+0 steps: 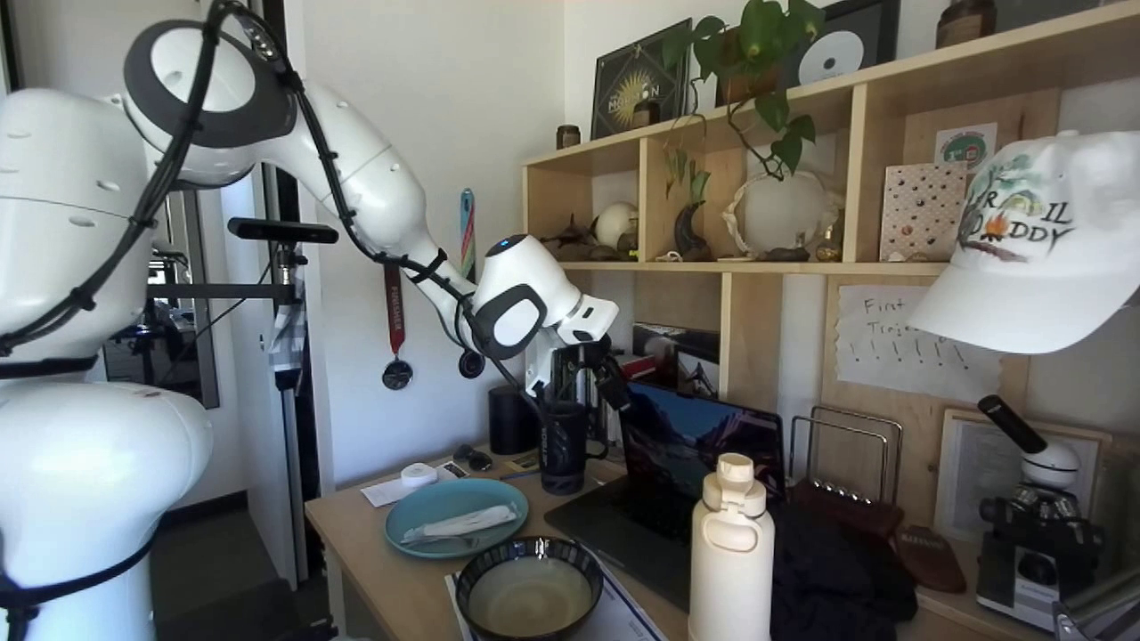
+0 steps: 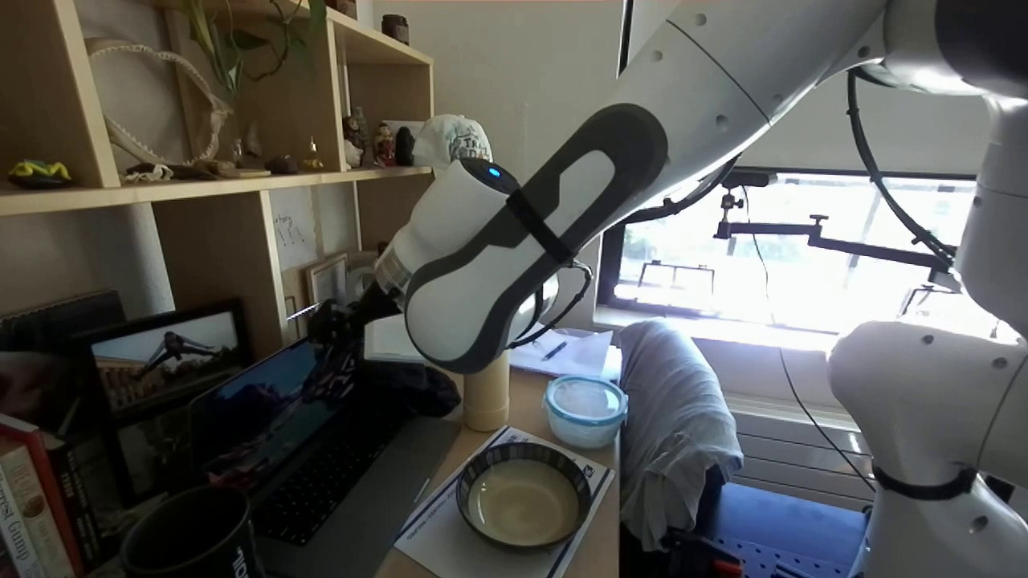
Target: Put the bowl on the paper and then open the laptop
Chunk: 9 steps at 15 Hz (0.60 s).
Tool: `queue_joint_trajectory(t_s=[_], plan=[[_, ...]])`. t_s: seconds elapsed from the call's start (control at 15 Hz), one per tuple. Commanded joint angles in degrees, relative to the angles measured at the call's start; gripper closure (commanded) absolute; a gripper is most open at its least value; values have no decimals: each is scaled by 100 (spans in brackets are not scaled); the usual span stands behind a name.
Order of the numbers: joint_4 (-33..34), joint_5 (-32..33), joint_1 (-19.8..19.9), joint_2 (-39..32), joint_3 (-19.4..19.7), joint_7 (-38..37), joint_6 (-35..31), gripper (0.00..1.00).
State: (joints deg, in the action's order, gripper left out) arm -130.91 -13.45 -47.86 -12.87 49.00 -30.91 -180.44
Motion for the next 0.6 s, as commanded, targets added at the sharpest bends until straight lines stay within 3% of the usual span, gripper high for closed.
queue_joint_trajectory(t_s=[0.0, 0.13, 0.53], plan=[[-115, 52, -263, 0, 268, -60, 2, 0], [-278, 89, -571, 4, 551, -105, 2, 0], [-307, 89, -604, 6, 577, -105, 2, 0]])
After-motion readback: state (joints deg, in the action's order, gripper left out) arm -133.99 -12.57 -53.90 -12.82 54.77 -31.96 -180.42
